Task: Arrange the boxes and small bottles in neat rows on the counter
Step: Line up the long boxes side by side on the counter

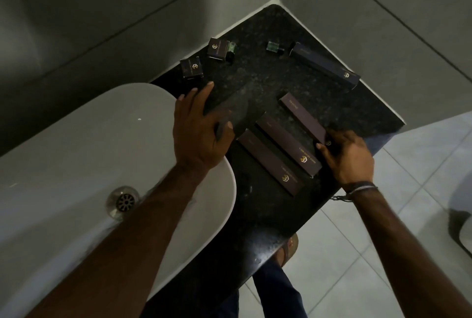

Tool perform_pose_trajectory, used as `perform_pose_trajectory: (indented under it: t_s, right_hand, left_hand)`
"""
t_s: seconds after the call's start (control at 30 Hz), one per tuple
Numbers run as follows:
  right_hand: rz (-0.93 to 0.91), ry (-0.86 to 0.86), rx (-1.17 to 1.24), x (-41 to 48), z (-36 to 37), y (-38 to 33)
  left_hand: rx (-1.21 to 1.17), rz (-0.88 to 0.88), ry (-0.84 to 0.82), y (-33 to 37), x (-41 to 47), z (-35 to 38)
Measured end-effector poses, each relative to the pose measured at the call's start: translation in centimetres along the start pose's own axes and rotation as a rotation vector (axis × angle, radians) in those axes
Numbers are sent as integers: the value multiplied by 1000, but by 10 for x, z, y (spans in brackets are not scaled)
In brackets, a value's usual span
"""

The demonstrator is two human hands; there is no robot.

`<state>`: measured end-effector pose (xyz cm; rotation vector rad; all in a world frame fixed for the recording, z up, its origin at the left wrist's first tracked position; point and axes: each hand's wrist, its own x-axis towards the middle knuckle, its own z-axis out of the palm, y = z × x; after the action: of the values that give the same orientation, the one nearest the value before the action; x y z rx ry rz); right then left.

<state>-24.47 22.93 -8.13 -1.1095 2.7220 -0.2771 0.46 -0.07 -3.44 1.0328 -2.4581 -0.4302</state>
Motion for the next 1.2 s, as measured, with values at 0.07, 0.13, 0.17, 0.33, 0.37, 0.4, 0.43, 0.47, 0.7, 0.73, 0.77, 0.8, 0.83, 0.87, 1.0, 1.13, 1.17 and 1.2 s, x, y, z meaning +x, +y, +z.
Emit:
perform_pose_trajectory:
  t_s: [0.07,0.13,0.17,0.33,0.37,0.4,0.43,0.47,0.7,0.73,0.77,0.8,0.83,0.87,1.0,1.13,1.17,1.2]
  right_hand:
    - [-9,-3,6,0,-1,1]
    - [-20,-14,7,0,-2,2]
    - [-22,-18,11,1,-2,3]
    - [-30,-45,-4,0,-5,4]
    - [-6,-22,-8,2,-7,4]
    - [24,22,2,4,-9,5]
    - [44,78,28,10,-12,5]
    - [48,131,61,19,-16,5]
    - [-41,63,-20,142,-35,4]
    - [-52,6,-70,152,-34,7]
    - [-67,-23,-109,156,-34,9]
    - [-83,-21,-130,156,-34,12]
    - [-94,3,-127,151,-34,13]
    - [-96,28,-108,142,-34,15]
    - [-108,28,-58,95,-32,24]
    - [-147,-3,-40,60,-30,36]
    - [-151,-7,-33,53,-29,38]
    - [-155,-3,-25,47,-28,40]
  left_hand:
    - [-1,2,0,-1,0,1]
    - [-8,0,-5,-1,1,0]
    - [-15,-2,-8,-1,1,0]
    - [-34,-14,-21,2,1,-2]
    - [-33,-16,-22,2,1,-3]
    - [-35,-17,-23,3,1,-3]
    - [-38,-17,-20,3,1,-3]
    - [-41,-18,-19,3,1,-3]
    - [-12,-21,-51,4,2,-4]
    - [-17,-22,-50,4,2,-5]
    - [-23,-21,-47,4,2,-5]
    - [-27,-21,-45,4,1,-5]
    - [-27,-22,-45,4,1,-6]
    - [-24,-23,-46,5,1,-6]
    - [-32,-32,-53,4,1,-7]
    - [-28,-52,-86,5,1,-8]
    - [-27,-52,-91,6,2,-9]
    - [-27,-50,-92,6,2,-9]
